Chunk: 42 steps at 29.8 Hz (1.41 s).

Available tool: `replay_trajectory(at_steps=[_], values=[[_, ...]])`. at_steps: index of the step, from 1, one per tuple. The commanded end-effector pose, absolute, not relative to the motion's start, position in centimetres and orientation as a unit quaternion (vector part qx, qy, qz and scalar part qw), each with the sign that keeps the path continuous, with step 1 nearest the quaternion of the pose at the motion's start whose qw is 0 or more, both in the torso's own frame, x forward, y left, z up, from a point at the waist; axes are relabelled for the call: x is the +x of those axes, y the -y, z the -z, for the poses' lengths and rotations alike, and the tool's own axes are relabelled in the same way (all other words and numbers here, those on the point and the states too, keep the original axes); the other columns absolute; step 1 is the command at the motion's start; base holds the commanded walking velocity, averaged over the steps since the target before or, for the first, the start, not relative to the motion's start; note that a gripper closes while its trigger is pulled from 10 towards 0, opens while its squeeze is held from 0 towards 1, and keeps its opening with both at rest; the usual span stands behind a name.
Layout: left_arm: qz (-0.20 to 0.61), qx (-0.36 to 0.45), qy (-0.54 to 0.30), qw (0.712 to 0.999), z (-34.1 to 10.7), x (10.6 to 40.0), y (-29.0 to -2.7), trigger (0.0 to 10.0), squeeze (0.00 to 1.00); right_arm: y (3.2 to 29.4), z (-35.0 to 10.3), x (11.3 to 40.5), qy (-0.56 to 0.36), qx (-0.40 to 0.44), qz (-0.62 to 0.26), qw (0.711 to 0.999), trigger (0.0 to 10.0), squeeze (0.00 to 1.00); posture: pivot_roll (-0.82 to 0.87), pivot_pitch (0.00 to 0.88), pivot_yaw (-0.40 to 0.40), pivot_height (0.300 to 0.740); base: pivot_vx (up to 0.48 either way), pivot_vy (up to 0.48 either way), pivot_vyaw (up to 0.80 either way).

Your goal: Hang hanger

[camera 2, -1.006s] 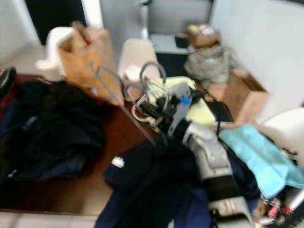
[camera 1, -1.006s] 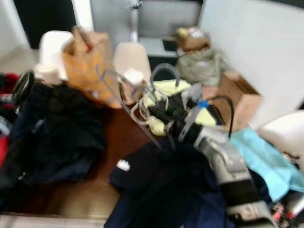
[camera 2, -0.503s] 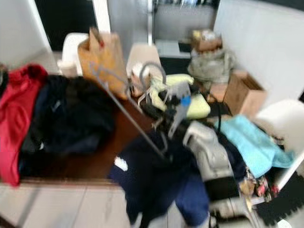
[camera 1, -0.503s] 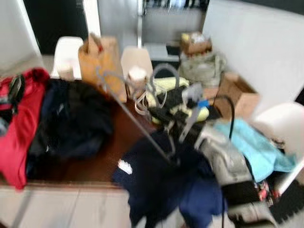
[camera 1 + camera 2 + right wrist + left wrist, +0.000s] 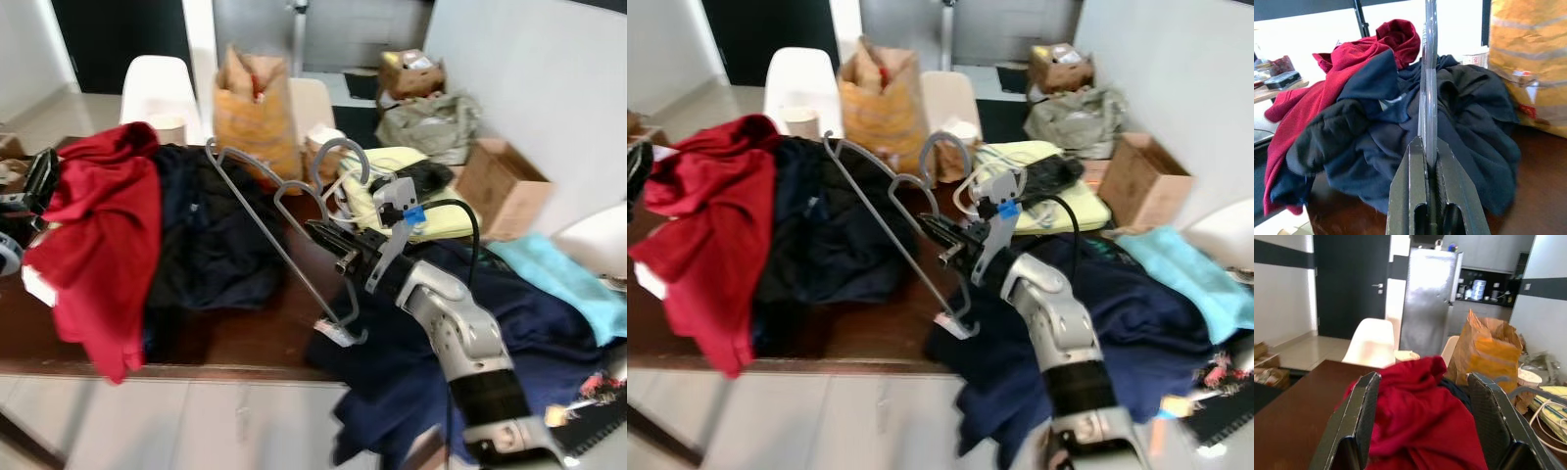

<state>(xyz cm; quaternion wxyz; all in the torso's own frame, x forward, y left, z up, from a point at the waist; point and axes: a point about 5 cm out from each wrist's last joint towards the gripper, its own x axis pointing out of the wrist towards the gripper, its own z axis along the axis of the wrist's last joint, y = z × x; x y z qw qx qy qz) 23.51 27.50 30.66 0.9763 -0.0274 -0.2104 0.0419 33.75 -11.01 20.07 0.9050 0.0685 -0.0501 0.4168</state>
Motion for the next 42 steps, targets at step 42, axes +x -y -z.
replay_trajectory(at_steps=[42], values=[[-0.059, 0.178, 0.124, 0.974, -29.0, 25.8, -31.4, 10.0, 0.0, 11.9, -22.1, 34.5, 0.091, 0.075, -0.381, 0.917, 10.0, 0.0, 0.05, 0.0, -0.057, 0.74, 0.0, -0.063, -0.12]])
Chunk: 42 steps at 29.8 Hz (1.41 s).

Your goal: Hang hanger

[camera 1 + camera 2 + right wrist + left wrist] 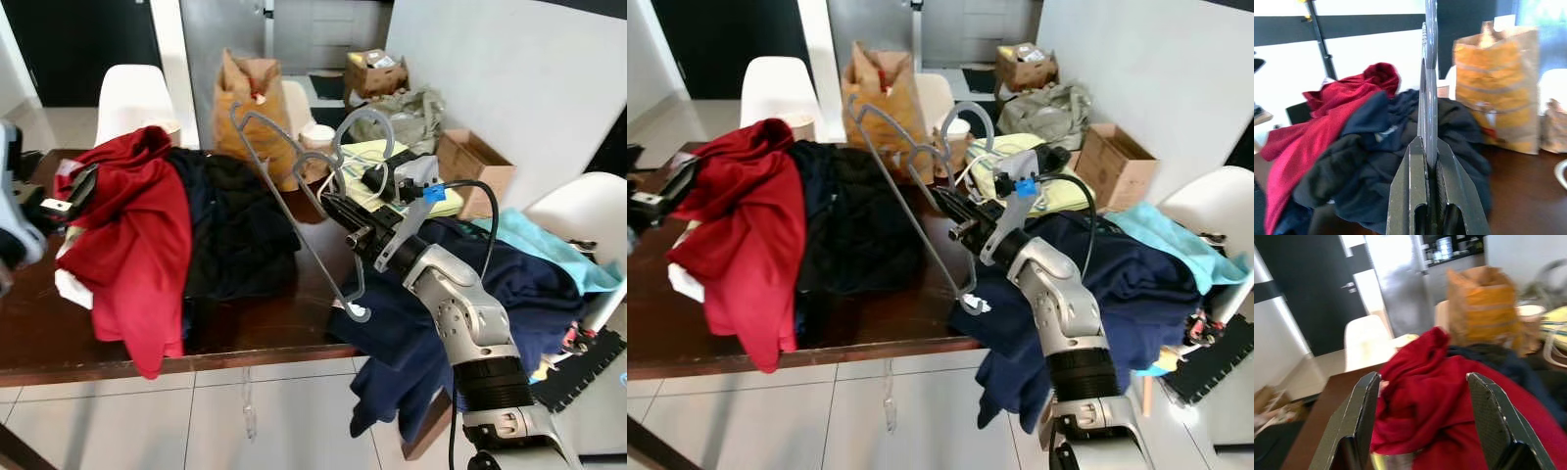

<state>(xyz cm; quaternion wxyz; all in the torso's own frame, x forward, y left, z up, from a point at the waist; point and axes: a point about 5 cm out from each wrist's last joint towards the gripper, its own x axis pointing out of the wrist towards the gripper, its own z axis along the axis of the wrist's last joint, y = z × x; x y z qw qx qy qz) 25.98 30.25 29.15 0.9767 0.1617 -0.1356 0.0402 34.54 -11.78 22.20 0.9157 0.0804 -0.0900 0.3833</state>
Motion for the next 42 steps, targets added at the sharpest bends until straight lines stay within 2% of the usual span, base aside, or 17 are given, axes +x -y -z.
replay_trajectory(at_steps=[1, 5, 11, 21, 27, 34, 37, 42], values=[[-0.07, 0.181, 0.122, 0.973, -28.9, 25.7, -31.9, 10.0, 0.0, 11.9, -22.0, 34.5, 0.09, 0.074, -0.381, 0.917, 10.0, 0.0, 0.05, 0.0, -0.057, 0.74, 0.0, 0.0, 0.0], [-0.091, 0.173, 0.12, 0.973, -28.5, 25.6, -33.1, 10.0, 0.0, 12.0, -22.0, 34.5, 0.089, 0.071, -0.38, 0.918, 10.0, 0.0, 0.05, 0.0, -0.058, 0.74, 0.0, 0.0, 0.0], [-0.088, 0.152, 0.129, 0.976, -28.3, 25.7, -33.0, 10.0, 0.0, 12.1, -21.9, 34.4, 0.088, 0.069, -0.38, 0.918, 10.0, 0.0, 0.05, 0.0, -0.058, 0.74, 0.0, 0.0, 0.0], [-0.054, 0.158, 0.182, 0.969, -29.8, 25.9, -30.8, 10.0, 0.0, 11.8, -22.5, 33.9, 0.11, 0.066, -0.405, 0.905, 10.0, 0.0, 0.05, 0.0, -0.063, 0.74, 0.214, 0.0, 0.08], [-0.047, 0.162, 0.189, 0.967, -30.3, 25.9, -30.3, 10.0, 0.0, 11.6, -22.6, 33.7, 0.115, 0.075, -0.413, 0.9, 10.0, 0.0, 0.06, 0.0, -0.061, 0.74, 0.313, 0.0, 0.76], [-0.032, 0.167, 0.196, 0.966, -30.8, 25.9, -29.8, 10.0, 0.0, 11.7, -22.6, 33.9, 0.114, 0.089, -0.4, 0.905, 10.0, 0.0, 0.05, 0.0, -0.057, 0.74, 0.314, 0.0, 0.0], [-0.021, 0.166, 0.196, 0.966, -30.9, 26.0, -29.6, 10.0, 0.0, 11.9, -22.6, 34.1, 0.114, 0.089, -0.395, 0.907, 10.0, 0.0, 0.05, 0.0, -0.055, 0.74, 0.316, 0.0, 0.0], [0.069, 0.16, 0.188, 0.967, -30.5, 26.2, -27.2, 10.0, 0.0, 12.1, -22.6, 34.3, 0.109, 0.092, -0.385, 0.912, 10.0, 0.0, 0.05, 0.0, -0.051, 0.74, 0.049, 0.0, -0.16]])
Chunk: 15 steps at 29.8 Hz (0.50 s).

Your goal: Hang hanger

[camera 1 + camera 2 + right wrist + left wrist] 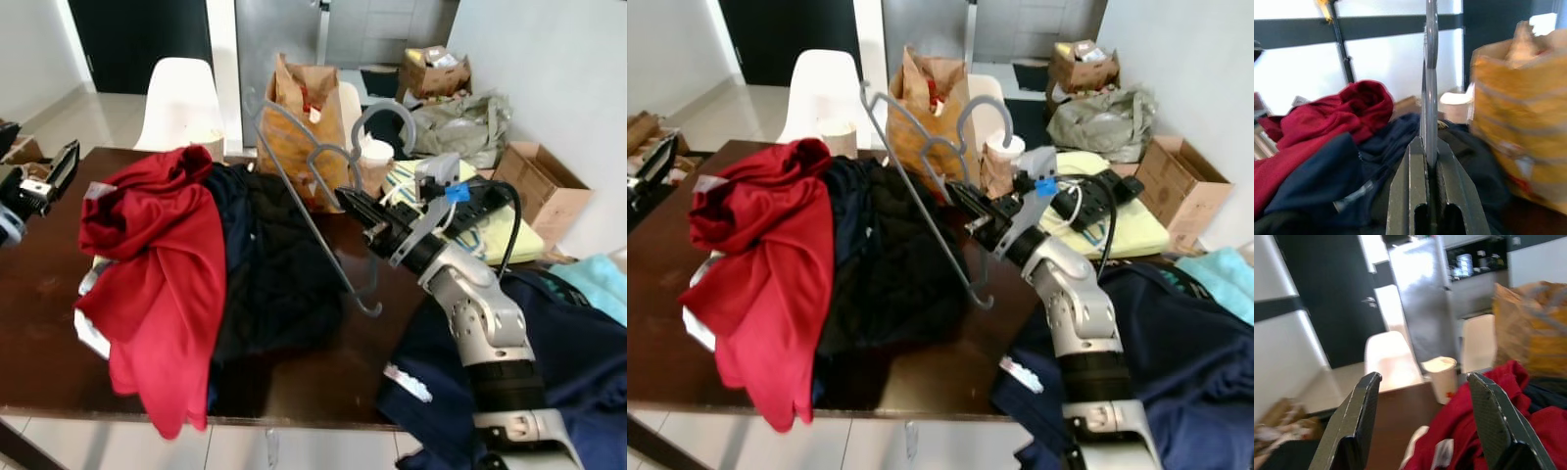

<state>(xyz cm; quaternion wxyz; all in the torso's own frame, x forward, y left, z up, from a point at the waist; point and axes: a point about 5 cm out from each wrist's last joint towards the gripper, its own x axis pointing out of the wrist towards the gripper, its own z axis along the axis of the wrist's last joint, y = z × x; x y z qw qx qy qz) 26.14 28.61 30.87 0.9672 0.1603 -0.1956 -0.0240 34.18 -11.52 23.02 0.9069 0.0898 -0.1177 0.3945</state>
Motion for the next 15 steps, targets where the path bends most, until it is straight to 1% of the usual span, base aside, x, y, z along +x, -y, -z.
replay_trajectory(at_steps=[1, 2, 5, 6, 9, 15], values=[[0.069, 0.16, 0.188, 0.967, -30.5, 26.2, -27.2, 10.0, 0.0, 12.1, -22.6, 34.3, 0.109, 0.092, -0.385, 0.912, 10.0, 0.0, 0.05, 0.0, -0.051, 0.74, 0.0, 0.0, -0.8], [0.084, 0.167, 0.177, 0.966, -30.1, 26.2, -26.8, 10.0, 0.0, 12.1, -22.7, 34.3, 0.11, 0.094, -0.384, 0.912, 10.0, 0.0, 0.05, 0.0, -0.049, 0.74, 0.0, 0.0, -0.8], [0.082, 0.173, 0.17, 0.967, -29.9, 26.2, -26.8, 10.0, 0.0, 12.2, -22.7, 34.3, 0.11, 0.096, -0.383, 0.912, 10.0, 0.0, 0.05, 0.0, -0.05, 0.74, 0.0, 0.0, -0.8], [0.076, 0.18, 0.166, 0.967, -29.7, 26.2, -27.0, 10.0, 0.0, 12.2, -22.7, 34.3, 0.11, 0.097, -0.381, 0.913, 10.0, 0.0, 0.05, 0.0, -0.049, 0.74, 0.0, 0.0, -0.46], [0.049, 0.215, 0.144, 0.965, -29.2, 26.4, -28.1, 10.0, 0.0, 12.3, -22.7, 34.3, 0.11, 0.095, -0.379, 0.914, 10.0, 0.0, 0.05, 0.0, -0.049, 0.74, 0.0, 0.0, 0.0], [0.036, 0.242, 0.135, 0.96, -29.2, 26.6, -28.4, 10.0, 0.0, 12.3, -22.7, 34.3, 0.11, 0.094, -0.378, 0.914, 10.0, 0.0, 0.05, 0.0, -0.049, 0.74, 0.0, 0.0, 0.0]])
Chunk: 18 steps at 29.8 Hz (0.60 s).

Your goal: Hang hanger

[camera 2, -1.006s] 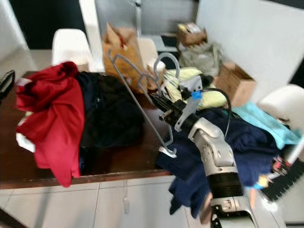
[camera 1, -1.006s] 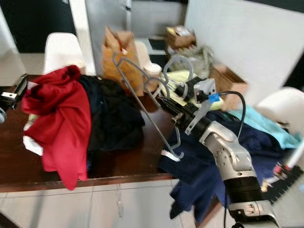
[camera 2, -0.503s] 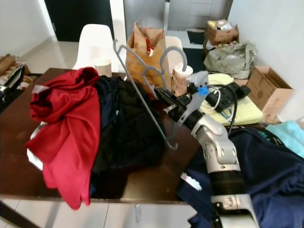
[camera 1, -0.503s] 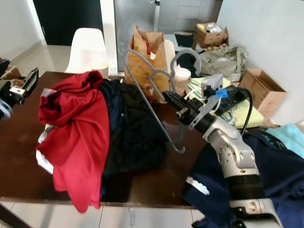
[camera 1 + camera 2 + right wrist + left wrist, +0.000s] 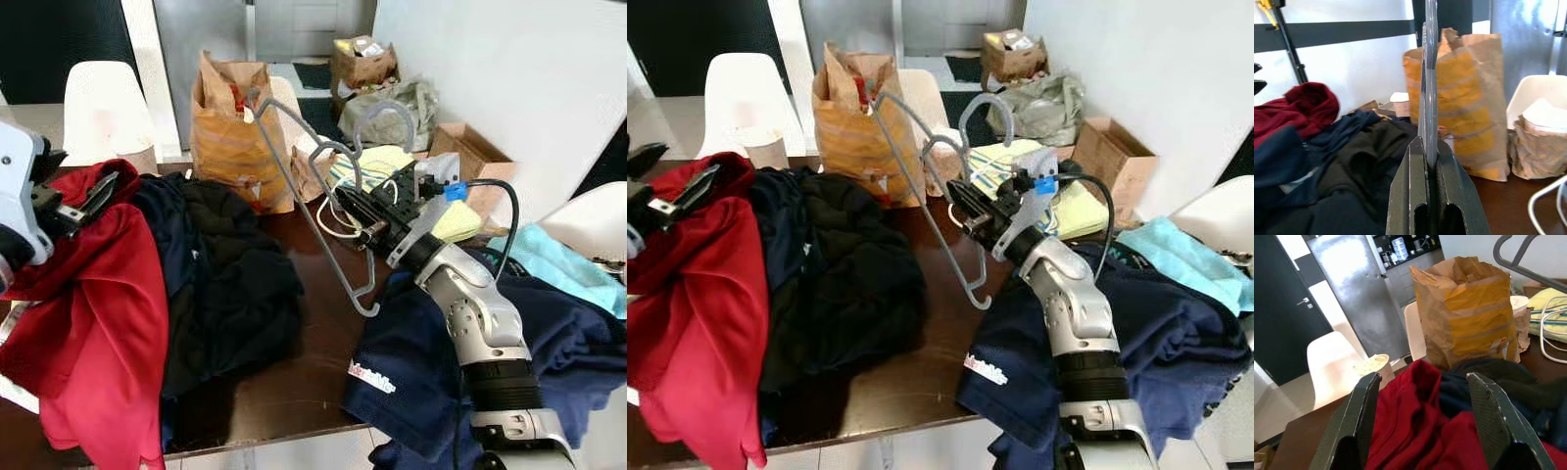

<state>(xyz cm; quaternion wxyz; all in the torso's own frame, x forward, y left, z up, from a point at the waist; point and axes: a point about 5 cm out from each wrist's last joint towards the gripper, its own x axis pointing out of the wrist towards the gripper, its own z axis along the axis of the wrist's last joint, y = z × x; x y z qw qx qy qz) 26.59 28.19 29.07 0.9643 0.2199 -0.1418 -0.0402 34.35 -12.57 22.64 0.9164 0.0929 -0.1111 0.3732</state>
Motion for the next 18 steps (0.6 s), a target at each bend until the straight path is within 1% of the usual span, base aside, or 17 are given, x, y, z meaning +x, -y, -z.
replay_trajectory(at_steps=[1, 4, 7, 10, 15, 16, 18], values=[[0.006, 0.27, 0.125, 0.955, -29.2, 26.7, -29.3, 10.0, 0.0, 12.3, -22.7, 34.3, 0.109, 0.093, -0.378, 0.915, 10.0, 0.0, 0.05, 0.0, -0.047, 0.74, 0.0, 0.0, 0.0], [-0.018, 0.286, 0.117, 0.951, -29.2, 26.8, -30.0, 10.0, 0.0, 12.3, -22.7, 34.3, 0.109, 0.092, -0.378, 0.915, 10.0, 0.0, 0.05, 0.0, -0.047, 0.74, 0.0, 0.0, 0.0], [-0.046, 0.28, 0.118, 0.952, -29.2, 26.9, -30.9, 10.0, 0.0, 12.4, -22.6, 34.2, 0.108, 0.092, -0.378, 0.915, 10.0, 0.0, 0.04, 0.0, -0.045, 0.74, 0.0, 0.0, 0.0], [-0.053, 0.274, 0.12, 0.953, -29.1, 27.0, -31.1, 10.0, 0.0, 12.4, -22.7, 34.1, 0.108, 0.091, -0.377, 0.915, 10.0, 0.0, 0.03, 0.0, -0.044, 0.74, 0.0, 0.0, 0.0], [-0.039, 0.244, 0.144, 0.958, -29.1, 27.9, -30.9, 10.0, 0.0, 12.9, -22.9, 33.9, 0.11, 0.088, -0.374, 0.917, 10.0, 0.0, 0.01, 0.0, -0.044, 0.74, 0.0, 0.0, 0.0], [-0.02, 0.238, 0.158, 0.958, -29.5, 28.4, -30.4, 10.0, 0.0, 13.0, -22.9, 33.7, 0.11, 0.086, -0.373, 0.917, 10.0, 0.0, 0.01, 0.005, -0.045, 0.74, 0.0, 0.0, 0.0], [-0.012, 0.24, 0.166, 0.956, -29.8, 28.6, -30.0, 10.0, 0.0, 13.1, -23.0, 33.7, 0.11, 0.085, -0.372, 0.918, 10.0, 0.0, 0.01, 0.007, -0.045, 0.74, 0.0, 0.0, 0.0]])
